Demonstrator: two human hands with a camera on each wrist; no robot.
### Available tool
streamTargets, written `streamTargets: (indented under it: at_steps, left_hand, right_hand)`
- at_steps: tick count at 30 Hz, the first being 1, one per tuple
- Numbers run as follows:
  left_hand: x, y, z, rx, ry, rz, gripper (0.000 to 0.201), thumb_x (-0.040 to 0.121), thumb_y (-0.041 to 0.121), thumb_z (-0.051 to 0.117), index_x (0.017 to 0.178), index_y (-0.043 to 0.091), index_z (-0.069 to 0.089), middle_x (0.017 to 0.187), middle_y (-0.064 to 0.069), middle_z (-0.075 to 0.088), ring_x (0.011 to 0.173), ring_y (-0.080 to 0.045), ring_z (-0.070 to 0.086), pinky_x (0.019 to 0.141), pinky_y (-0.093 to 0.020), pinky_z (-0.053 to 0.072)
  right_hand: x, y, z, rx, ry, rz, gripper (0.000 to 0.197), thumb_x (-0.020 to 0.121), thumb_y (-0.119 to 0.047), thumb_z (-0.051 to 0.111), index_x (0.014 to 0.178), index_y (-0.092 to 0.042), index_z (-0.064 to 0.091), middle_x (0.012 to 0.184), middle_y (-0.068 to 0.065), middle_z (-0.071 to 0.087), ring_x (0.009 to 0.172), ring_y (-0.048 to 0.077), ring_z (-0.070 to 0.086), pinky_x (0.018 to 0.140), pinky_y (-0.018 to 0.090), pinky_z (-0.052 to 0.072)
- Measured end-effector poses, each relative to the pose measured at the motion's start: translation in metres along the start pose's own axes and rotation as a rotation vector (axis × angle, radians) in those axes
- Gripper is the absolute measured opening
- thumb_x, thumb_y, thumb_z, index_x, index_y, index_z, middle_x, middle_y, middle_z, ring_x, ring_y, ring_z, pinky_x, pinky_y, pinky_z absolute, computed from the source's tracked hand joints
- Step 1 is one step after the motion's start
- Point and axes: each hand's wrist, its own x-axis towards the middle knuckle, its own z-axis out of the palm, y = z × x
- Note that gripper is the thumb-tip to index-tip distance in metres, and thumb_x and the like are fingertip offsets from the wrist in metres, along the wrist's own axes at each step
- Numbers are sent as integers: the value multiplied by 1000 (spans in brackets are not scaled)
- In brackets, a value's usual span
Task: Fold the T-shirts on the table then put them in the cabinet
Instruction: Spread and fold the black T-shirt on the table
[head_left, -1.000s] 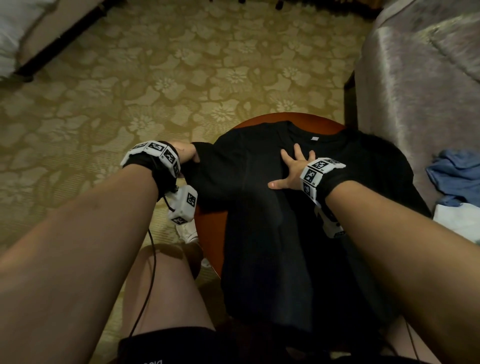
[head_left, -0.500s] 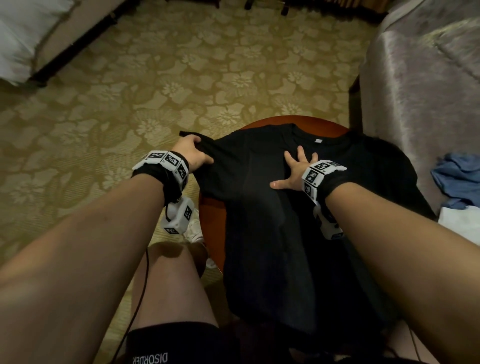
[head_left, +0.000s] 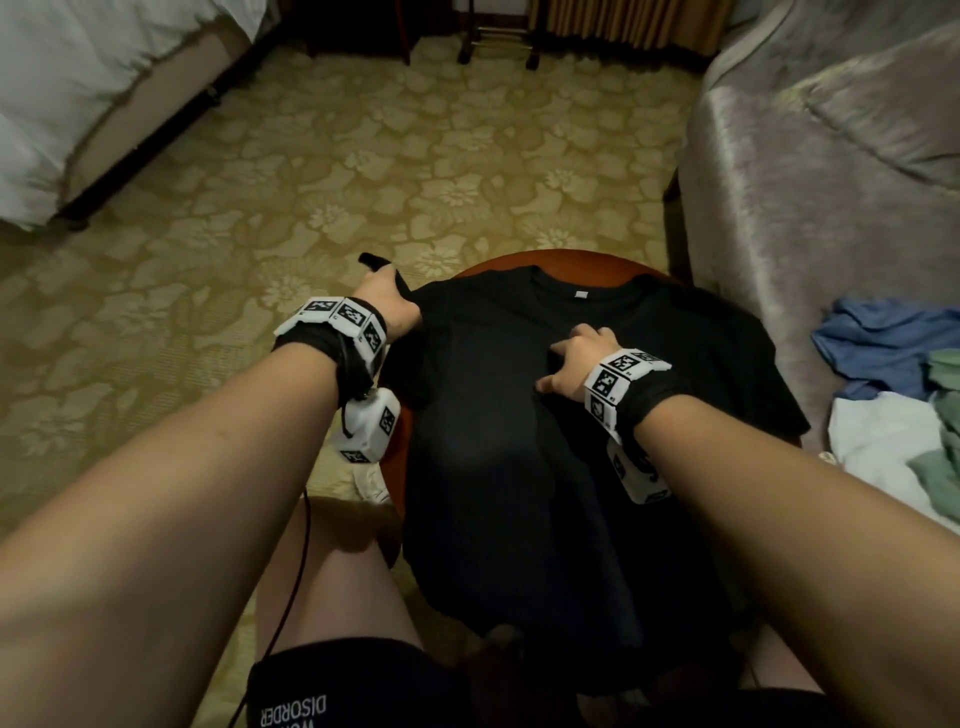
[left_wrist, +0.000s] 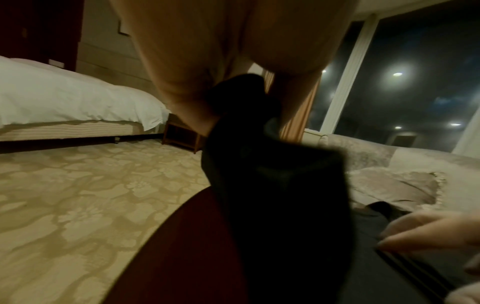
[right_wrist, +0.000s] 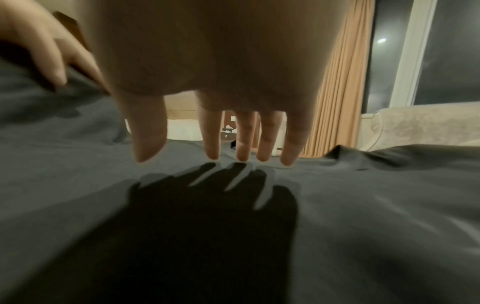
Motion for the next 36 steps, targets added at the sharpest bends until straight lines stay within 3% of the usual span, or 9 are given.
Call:
streamTargets:
  at_steps: [5, 8, 11, 15, 18, 21, 27, 32, 36]
  left_hand:
    - [-14, 38, 18, 35, -35, 101, 88, 87, 13, 62, 153, 9, 4, 156, -10, 21, 133, -28, 39, 85, -23, 35]
    - [-26, 60, 36, -202, -168, 177, 89, 86, 12, 66, 153, 31, 10, 134, 10, 37, 111, -26, 58, 87, -33, 53]
    - [-24, 68, 50, -422, -65, 161, 68, 94, 15, 57, 150, 34, 23, 118, 8, 47, 93, -26, 68, 80, -42, 58]
    - [-15, 61, 67, -37, -57, 152, 51, 94, 7, 42, 144, 17, 40, 147, -6, 42, 127, -27, 48, 103, -32, 42]
    - [-18, 54, 95, 235, -208, 96, 59, 98, 24, 47, 151, 21, 22, 159, -7, 14, 145, -31, 18, 116, -38, 23]
    - [-18, 60, 115, 384, -252, 15, 73, 95, 49, 47, 153, 30, 7, 161, -5, -4, 146, -37, -3, 118, -51, 9]
    - [-15, 70, 122, 555, -296, -31, 107, 74, 79, 49, 152, 33, -7, 159, -6, -18, 144, -42, -11, 115, -55, 2]
    - [-9, 71, 124, 622, -283, -43, 124, 62, 79, 62, 151, 33, -11, 158, -7, -20, 144, -42, -10, 115, -57, 6]
    - [2, 89, 123, 552, -279, -89, 129, 55, 70, 76, 153, 25, 5, 159, -13, -5, 145, -40, 6, 114, -57, 22]
  right_hand:
    - [-5, 13, 3, -26, -17, 38, 74, 75, -61, 65, 140, -30, 43, 142, 3, 31, 132, 29, 27, 106, 47, 35]
    - [-5, 19, 6, -13, -52, 42, 81, 75, -58, 67, 145, -32, 35, 147, 3, 23, 134, 29, 25, 109, 45, 33]
    - [-3, 28, 7, 0, -55, 11, 81, 78, -56, 66, 146, -34, 31, 148, 1, 22, 135, 28, 25, 109, 43, 32]
    - [-3, 36, 11, 47, -21, -25, 74, 82, -52, 64, 146, -33, 32, 147, -1, 23, 132, 26, 26, 106, 37, 31]
    - [0, 42, 12, 145, -1, -47, 68, 84, -48, 63, 144, -31, 37, 144, -3, 26, 129, 25, 28, 106, 34, 30]
    - [7, 54, 13, 323, 20, -28, 60, 87, -39, 62, 142, -28, 42, 146, -2, 30, 132, 24, 30, 111, 35, 28]
    - [12, 107, 10, 549, 194, 194, 49, 90, -31, 59, 137, -21, 50, 144, 5, 40, 131, 28, 42, 110, 36, 35]
    - [9, 176, -5, 450, 215, 388, 56, 94, -28, 50, 147, -17, 33, 152, 12, 28, 136, 35, 32, 112, 42, 32]
    - [5, 209, -3, 488, 207, 525, 56, 96, -29, 47, 144, -9, 29, 149, 17, 27, 136, 36, 31, 111, 45, 31]
